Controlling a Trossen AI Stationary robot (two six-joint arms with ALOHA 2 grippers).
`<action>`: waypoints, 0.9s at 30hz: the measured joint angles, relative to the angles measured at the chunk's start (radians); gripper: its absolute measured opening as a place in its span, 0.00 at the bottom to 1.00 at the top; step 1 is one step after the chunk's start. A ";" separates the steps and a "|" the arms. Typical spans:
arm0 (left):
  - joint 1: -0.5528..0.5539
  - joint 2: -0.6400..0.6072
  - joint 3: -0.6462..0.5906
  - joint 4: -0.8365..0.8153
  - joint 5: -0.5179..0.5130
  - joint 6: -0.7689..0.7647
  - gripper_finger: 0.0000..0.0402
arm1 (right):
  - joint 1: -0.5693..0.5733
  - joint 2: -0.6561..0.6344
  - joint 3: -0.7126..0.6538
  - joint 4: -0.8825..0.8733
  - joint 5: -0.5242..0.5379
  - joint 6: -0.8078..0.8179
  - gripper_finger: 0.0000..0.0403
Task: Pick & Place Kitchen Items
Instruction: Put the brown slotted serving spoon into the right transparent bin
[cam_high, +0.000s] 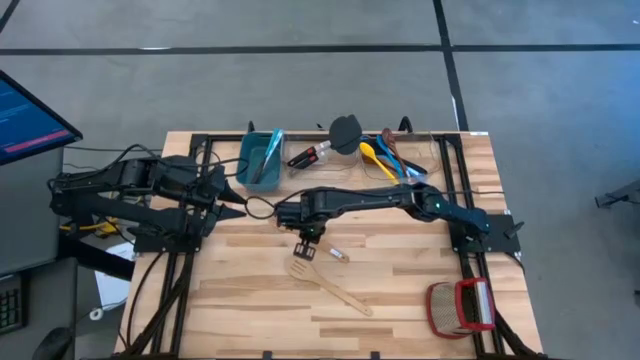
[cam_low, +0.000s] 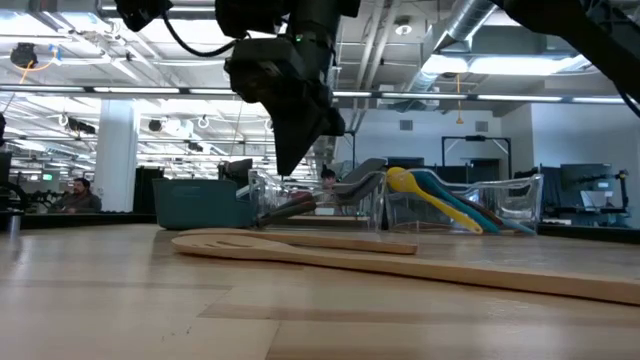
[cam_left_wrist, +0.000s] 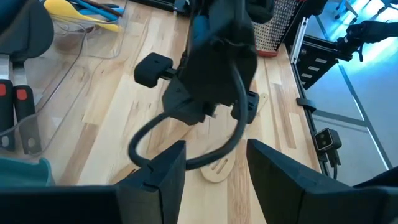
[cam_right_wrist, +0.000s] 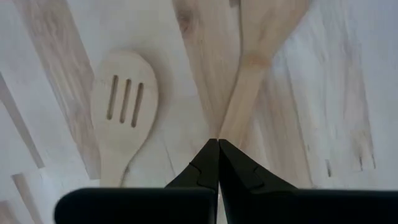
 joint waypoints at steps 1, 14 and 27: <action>0.000 0.000 0.000 0.000 0.000 0.000 0.40 | 0.003 0.000 0.000 0.000 0.000 -0.001 0.00; 0.000 0.001 0.000 0.000 0.000 0.000 0.40 | 0.063 0.000 0.000 -0.088 0.071 -0.061 0.00; 0.000 0.001 0.000 0.000 0.000 -0.001 0.40 | 0.108 -0.022 -0.119 -0.098 0.063 -0.101 0.00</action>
